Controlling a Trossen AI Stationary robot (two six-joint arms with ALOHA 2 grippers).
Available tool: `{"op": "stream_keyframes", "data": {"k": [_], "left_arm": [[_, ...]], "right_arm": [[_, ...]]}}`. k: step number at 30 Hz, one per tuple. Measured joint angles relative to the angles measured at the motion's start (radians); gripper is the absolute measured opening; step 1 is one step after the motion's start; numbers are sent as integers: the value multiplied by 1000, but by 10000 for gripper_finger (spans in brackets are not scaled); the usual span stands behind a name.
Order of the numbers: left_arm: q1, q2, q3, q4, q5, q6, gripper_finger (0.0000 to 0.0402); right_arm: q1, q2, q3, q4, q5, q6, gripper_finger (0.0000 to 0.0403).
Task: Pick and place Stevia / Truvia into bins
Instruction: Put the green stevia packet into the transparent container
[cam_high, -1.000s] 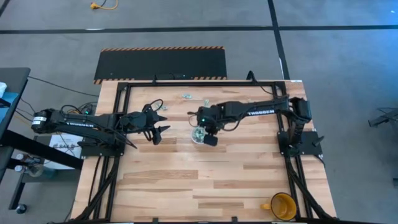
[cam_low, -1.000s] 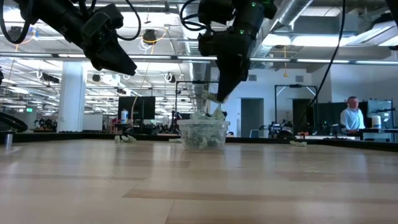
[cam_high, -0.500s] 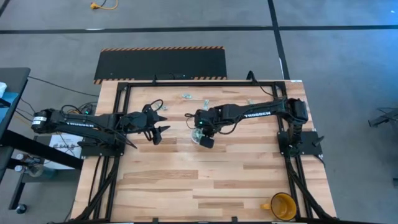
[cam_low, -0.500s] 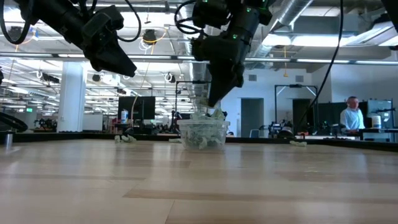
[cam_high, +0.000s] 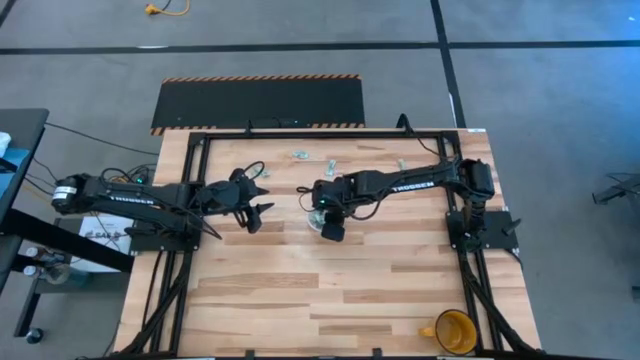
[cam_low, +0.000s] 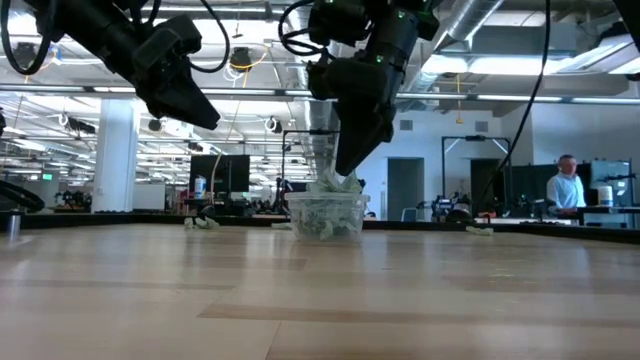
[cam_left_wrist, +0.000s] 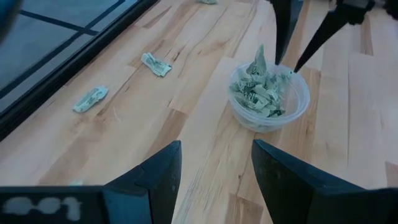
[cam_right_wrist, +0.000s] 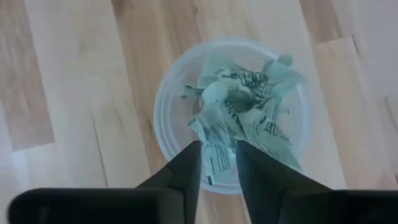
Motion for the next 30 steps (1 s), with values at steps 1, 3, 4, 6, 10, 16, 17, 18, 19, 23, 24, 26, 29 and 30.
{"op": "stream_keyframes", "data": {"k": [1,3,4,6,10,16,17,18,19,23,24,26,29,30], "left_arm": [[0,1,0,1,-1,0,185],[0,1,0,6,-6,7,185],[0,1,0,13,-14,11,185],[0,1,0,23,-27,13,185],[0,1,0,23,-29,13,185],[0,1,0,21,-30,14,185],[0,1,0,18,-30,14,185],[0,1,0,16,-32,14,185],[0,1,0,16,-32,14,185],[0,1,-1,15,-35,14,185],[0,1,-1,15,-36,14,185],[0,1,-1,15,-36,14,185],[0,1,-1,15,-36,14,185],[0,1,-1,15,-36,14,185]], "right_arm": [[0,0,0,-1,3,-2,106],[-3,0,0,10,10,-3,119],[-3,0,0,14,19,-3,124],[-3,-1,0,39,55,-6,131],[-15,-1,0,88,88,-29,133],[-27,43,3,94,68,-16,120],[-25,50,2,87,55,-13,118],[-20,51,-3,59,43,-8,117],[-14,51,-4,55,34,-5,117],[6,57,-1,46,28,2,116],[9,57,-1,53,28,2,116],[13,54,0,61,35,2,116],[12,44,0,49,56,3,116],[12,40,0,52,65,2,116]]}}
